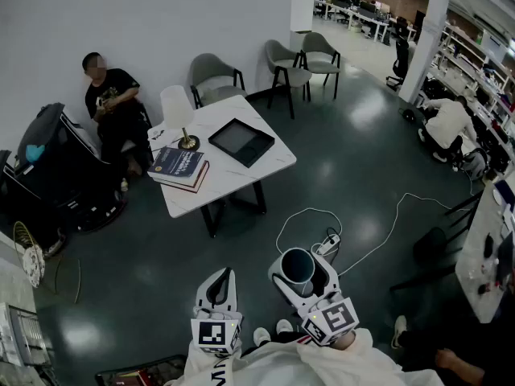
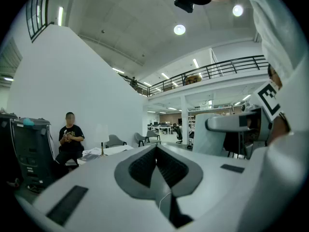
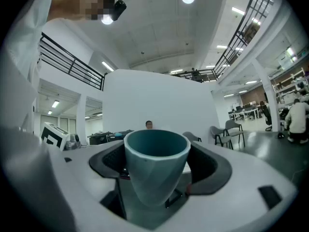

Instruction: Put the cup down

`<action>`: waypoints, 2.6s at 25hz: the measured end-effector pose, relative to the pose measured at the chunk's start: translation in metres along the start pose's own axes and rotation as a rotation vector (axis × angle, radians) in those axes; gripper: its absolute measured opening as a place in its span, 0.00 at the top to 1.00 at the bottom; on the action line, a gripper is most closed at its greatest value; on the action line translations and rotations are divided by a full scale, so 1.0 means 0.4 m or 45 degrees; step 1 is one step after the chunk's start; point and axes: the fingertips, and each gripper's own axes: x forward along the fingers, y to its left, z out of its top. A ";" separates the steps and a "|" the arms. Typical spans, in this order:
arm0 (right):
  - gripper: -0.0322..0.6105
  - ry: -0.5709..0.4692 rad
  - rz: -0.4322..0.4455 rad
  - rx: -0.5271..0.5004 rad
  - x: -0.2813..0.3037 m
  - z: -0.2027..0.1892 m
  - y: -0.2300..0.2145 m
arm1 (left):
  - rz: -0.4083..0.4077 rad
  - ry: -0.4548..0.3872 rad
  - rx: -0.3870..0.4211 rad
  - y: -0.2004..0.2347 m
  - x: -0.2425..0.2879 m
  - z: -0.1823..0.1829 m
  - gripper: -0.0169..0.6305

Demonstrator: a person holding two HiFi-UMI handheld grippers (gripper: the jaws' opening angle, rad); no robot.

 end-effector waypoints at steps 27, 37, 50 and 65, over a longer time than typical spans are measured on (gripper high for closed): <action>0.34 -0.013 0.065 0.008 -0.056 0.027 -0.124 | -0.023 0.008 0.100 -0.192 0.091 0.027 0.95; 0.34 -0.022 0.083 0.040 -0.035 0.029 -0.210 | -0.003 0.010 0.112 -0.224 0.165 0.023 0.96; 0.34 -0.005 0.059 0.062 0.106 0.000 -0.269 | -0.015 0.031 0.102 -0.128 0.298 -0.005 0.95; 0.34 0.015 0.038 0.076 0.418 -0.005 -0.355 | -0.010 0.053 0.118 0.094 0.525 0.018 0.96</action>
